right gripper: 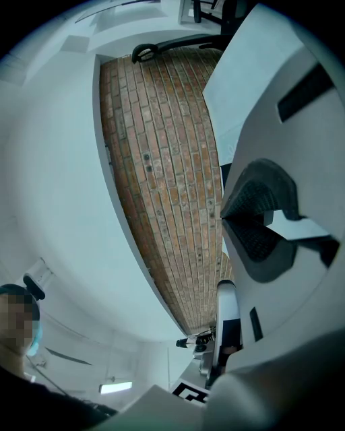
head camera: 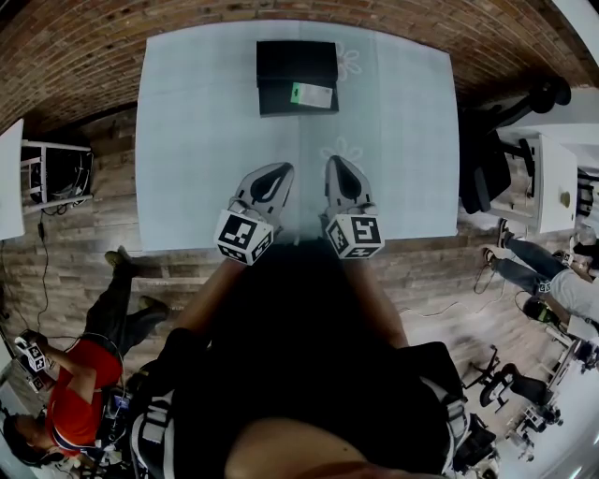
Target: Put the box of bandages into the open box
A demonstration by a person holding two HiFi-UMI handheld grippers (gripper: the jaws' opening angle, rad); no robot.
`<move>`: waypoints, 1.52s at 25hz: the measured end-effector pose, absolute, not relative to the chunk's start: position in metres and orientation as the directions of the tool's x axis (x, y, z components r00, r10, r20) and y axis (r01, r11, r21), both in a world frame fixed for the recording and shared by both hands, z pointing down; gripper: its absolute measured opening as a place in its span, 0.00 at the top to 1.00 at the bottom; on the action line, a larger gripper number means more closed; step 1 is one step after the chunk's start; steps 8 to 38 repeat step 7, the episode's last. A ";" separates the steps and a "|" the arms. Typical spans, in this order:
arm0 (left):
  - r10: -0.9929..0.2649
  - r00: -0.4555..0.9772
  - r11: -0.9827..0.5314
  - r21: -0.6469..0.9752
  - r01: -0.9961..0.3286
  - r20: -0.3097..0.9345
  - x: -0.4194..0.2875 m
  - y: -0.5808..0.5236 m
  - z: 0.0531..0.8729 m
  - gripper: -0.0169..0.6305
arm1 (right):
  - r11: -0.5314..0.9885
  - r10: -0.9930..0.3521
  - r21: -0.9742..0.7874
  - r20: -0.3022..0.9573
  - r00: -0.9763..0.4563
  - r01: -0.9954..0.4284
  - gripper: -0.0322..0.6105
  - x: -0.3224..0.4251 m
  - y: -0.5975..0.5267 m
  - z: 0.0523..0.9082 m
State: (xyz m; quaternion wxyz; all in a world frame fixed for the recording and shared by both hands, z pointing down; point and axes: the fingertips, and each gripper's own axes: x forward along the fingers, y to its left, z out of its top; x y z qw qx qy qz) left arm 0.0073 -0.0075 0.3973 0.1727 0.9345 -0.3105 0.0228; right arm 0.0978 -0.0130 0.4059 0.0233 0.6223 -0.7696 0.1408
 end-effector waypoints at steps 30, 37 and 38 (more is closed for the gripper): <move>-0.574 0.805 -0.745 0.313 -0.589 0.150 0.006 -0.008 0.395 0.91 | 0.196 -0.948 -0.184 0.214 -0.234 -0.963 0.91 0.096 -0.012 0.406; -0.574 0.805 -0.745 0.313 -0.589 0.150 0.006 -0.008 0.395 0.91 | 0.196 -0.948 -0.184 0.214 -0.234 -0.963 0.91 0.096 -0.012 0.406; -0.574 0.805 -0.745 0.313 -0.589 0.150 0.006 -0.008 0.395 0.91 | 0.196 -0.948 -0.184 0.214 -0.234 -0.963 0.91 0.096 -0.012 0.406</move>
